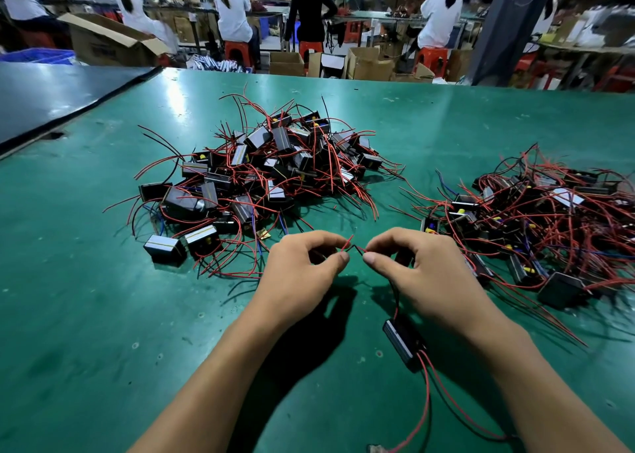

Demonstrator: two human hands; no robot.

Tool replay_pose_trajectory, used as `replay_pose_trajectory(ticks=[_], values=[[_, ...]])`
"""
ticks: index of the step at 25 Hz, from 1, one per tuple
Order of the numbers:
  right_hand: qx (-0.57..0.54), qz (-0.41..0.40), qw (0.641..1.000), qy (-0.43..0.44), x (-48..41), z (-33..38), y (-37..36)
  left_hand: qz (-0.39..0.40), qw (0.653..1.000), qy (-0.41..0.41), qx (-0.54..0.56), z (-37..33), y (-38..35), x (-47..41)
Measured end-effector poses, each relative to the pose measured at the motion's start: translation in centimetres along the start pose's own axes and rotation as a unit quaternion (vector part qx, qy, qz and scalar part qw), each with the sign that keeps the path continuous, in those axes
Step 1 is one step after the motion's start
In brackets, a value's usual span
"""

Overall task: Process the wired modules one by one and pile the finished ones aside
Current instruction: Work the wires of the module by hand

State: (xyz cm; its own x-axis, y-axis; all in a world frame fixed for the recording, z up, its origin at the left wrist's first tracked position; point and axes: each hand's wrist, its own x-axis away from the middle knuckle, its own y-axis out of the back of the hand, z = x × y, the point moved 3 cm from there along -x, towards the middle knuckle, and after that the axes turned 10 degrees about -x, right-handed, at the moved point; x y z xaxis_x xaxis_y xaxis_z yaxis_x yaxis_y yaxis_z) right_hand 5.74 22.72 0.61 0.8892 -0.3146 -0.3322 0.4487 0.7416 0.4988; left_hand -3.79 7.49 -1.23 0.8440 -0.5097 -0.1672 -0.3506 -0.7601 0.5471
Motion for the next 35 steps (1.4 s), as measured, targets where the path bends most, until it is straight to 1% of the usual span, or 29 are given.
replay_pose_trajectory(ticks=[3, 8, 13, 18, 20, 23, 27, 35], values=[[-0.024, -0.035, 0.999, -0.018, -0.3, -0.5, -0.1, -0.005, 1.000, 0.011, 0.024, -0.2, 0.0, 0.0], [-0.056, -0.066, 0.996, -0.014, -0.2, -0.6, -0.4, -0.060, 0.998, -0.012, 0.034, -0.9, -0.1, 0.3], [-0.082, -0.068, 0.994, -0.002, -0.1, -0.7, -0.8, -0.079, 0.996, -0.026, 0.030, -1.0, -0.2, 0.3], [-0.099, -0.085, 0.991, -0.005, -0.2, -1.1, -1.1, -0.100, 0.993, -0.023, 0.057, -0.9, 0.0, 0.3], [-0.114, -0.083, 0.990, -0.006, -0.2, -1.1, -1.1, -0.104, 0.993, -0.028, 0.050, -0.8, 0.1, 0.3], [-0.124, -0.064, 0.990, -0.001, -0.1, -0.9, -1.3, -0.112, 0.992, -0.049, 0.013, -1.1, 0.0, 0.4], [-0.117, -0.072, 0.990, -0.017, -0.2, -0.8, -1.3, -0.123, 0.988, -0.084, -0.025, -1.3, 0.1, 0.5], [-0.125, -0.062, 0.990, -0.032, -0.1, -0.7, -1.3, -0.110, 0.991, -0.082, -0.005, -1.5, 0.1, 0.6]])
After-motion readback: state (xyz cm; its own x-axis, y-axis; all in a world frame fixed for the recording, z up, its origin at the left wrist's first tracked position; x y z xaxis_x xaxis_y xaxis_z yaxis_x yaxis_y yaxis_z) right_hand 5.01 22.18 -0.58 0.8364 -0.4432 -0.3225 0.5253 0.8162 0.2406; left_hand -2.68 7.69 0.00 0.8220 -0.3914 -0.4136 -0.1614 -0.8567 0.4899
